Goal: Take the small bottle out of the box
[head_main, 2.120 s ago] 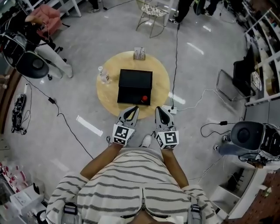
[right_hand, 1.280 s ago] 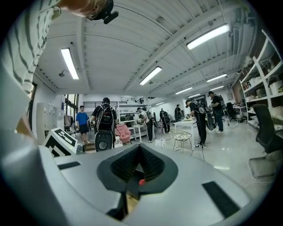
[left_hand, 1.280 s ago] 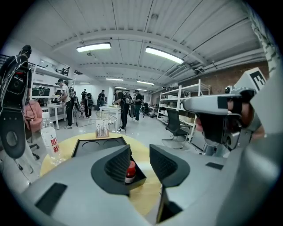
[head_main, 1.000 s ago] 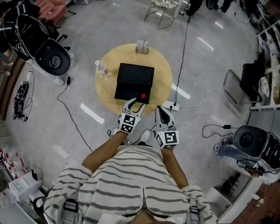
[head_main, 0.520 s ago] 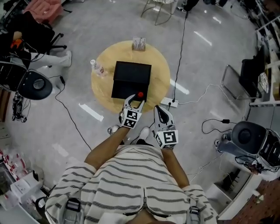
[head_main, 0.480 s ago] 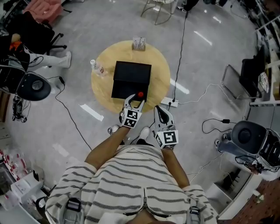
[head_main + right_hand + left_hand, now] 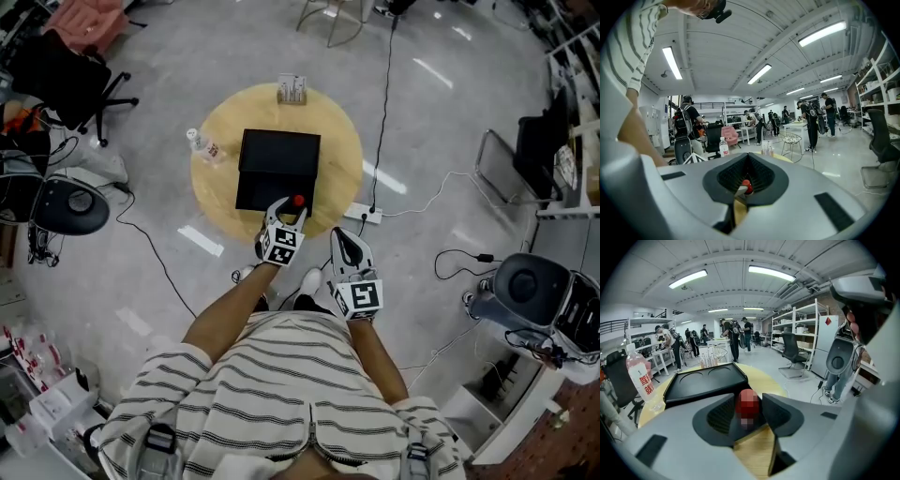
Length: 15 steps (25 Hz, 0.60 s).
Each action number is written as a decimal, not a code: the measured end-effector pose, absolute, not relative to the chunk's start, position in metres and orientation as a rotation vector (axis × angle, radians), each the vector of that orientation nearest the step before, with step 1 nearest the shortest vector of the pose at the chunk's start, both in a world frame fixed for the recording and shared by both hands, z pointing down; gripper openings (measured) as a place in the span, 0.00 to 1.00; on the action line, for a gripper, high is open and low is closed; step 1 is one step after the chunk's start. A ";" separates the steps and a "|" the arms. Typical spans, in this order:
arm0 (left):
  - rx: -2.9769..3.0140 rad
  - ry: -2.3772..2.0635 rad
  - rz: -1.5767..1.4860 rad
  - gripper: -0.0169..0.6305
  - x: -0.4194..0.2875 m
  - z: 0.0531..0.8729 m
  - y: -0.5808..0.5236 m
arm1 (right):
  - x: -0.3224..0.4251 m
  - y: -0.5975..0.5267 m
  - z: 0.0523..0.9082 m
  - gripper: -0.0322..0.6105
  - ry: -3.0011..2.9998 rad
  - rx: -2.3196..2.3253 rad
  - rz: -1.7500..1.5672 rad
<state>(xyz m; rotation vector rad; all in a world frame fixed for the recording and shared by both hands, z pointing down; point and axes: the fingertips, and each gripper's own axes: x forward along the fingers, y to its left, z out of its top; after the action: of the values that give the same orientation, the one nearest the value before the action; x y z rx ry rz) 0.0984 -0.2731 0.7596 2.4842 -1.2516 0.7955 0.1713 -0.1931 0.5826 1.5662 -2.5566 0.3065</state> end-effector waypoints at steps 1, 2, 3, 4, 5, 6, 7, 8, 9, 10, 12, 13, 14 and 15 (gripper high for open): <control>2.486 -1.248 0.801 0.31 0.100 0.761 -0.275 | 0.172 -0.193 0.584 0.07 -2.553 1.565 0.308; 2.489 -1.244 0.807 0.30 0.102 0.762 -0.276 | 0.173 -0.192 0.584 0.07 -2.550 1.563 0.309; 2.491 -1.241 0.814 0.30 0.104 0.763 -0.276 | 0.174 -0.191 0.585 0.07 -2.548 1.561 0.310; 2.490 -1.240 0.823 0.30 0.105 0.765 -0.277 | 0.175 -0.191 0.585 0.07 -2.547 1.560 0.311; 2.487 -1.240 0.832 0.29 0.105 0.766 -0.277 | 0.175 -0.190 0.585 0.07 -2.546 1.559 0.310; 2.482 -1.242 0.838 0.28 0.105 0.768 -0.278 | 0.176 -0.190 0.585 0.07 -2.545 1.559 0.307; 2.477 -1.245 0.842 0.27 0.105 0.769 -0.279 | 0.176 -0.191 0.584 0.07 -2.544 1.559 0.304; 2.473 -1.246 0.844 0.27 0.105 0.770 -0.280 | 0.177 -0.192 0.584 0.07 -2.542 1.559 0.303; 2.471 -1.247 0.845 0.27 0.105 0.770 -0.281 | 0.177 -0.192 0.583 0.07 -2.541 1.560 0.303; 2.470 -1.247 0.845 0.27 0.105 0.770 -0.281 | 0.178 -0.192 0.583 0.07 -2.540 1.560 0.304; 2.465 -1.247 0.841 0.27 0.106 0.771 -0.282 | 0.179 -0.192 0.584 0.07 -2.539 1.559 0.306; 2.462 -1.245 0.841 0.27 0.106 0.772 -0.282 | 0.180 -0.191 0.584 0.07 -2.538 1.558 0.305; 2.459 -1.243 0.843 0.27 0.107 0.774 -0.282 | 0.180 -0.191 0.585 0.07 -2.538 1.557 0.305; 2.457 -1.241 0.846 0.27 0.107 0.776 -0.281 | 0.180 -0.190 0.585 0.07 -2.538 1.557 0.304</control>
<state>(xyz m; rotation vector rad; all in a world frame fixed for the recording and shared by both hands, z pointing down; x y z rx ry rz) 0.1074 -0.2813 0.7756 2.4565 -1.2409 0.8462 0.1805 -0.1898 0.5851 1.5569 -2.5382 0.3040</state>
